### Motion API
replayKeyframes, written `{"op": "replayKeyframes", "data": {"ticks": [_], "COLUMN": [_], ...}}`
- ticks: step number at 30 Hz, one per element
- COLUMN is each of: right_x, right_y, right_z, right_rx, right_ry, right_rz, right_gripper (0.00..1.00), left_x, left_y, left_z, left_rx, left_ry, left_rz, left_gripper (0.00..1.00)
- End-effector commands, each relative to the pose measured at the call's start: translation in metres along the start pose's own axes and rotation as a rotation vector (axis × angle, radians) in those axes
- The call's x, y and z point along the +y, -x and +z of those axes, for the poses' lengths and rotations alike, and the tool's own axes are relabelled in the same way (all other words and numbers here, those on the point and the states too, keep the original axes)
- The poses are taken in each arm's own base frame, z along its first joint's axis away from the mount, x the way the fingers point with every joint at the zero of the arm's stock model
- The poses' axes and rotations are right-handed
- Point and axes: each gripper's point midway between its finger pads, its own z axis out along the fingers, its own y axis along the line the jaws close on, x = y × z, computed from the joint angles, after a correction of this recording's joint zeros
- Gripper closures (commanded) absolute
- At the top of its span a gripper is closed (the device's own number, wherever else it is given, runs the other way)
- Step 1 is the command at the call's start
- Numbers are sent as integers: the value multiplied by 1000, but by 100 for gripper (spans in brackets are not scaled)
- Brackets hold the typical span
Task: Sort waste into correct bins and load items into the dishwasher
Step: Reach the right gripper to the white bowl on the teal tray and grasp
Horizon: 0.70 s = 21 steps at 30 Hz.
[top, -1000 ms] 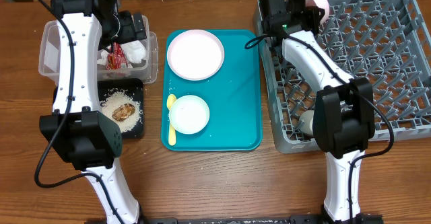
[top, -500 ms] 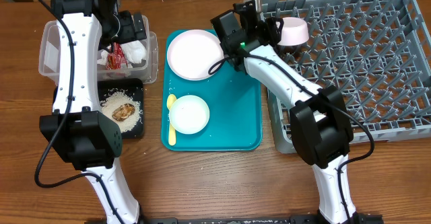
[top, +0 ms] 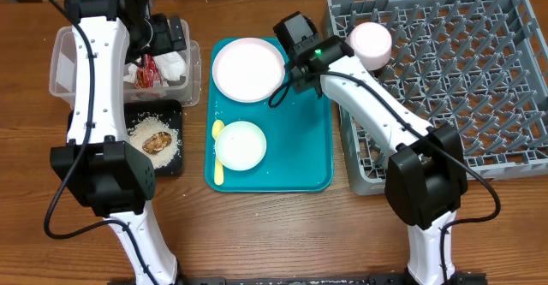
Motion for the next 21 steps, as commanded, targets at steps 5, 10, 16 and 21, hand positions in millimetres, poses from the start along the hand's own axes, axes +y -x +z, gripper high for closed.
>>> {"op": "replayKeyframes", "data": {"ticks": [5,10,16,21], "right_x": [107,135,124,118], "right_y": [-20,-46,-79,-89], "right_z": [-52,-43,8,17], "right_rx": [116,202,236,246], "right_ry": [659,674,375,317], "right_rz": [41,80,234,249], "right_gripper": [51,58,63,69], "left_x": [-5,-5,-5,-5], "left_y": [8,8,8,8], "left_z": [-21,-21,-21,-21], "left_rx": [-54,-54,-54,-54], "left_ry": [-18,-18,-18,-18], "left_rz": [-3,-3,-3,-3], "left_gripper": [0,0,0,0]}}
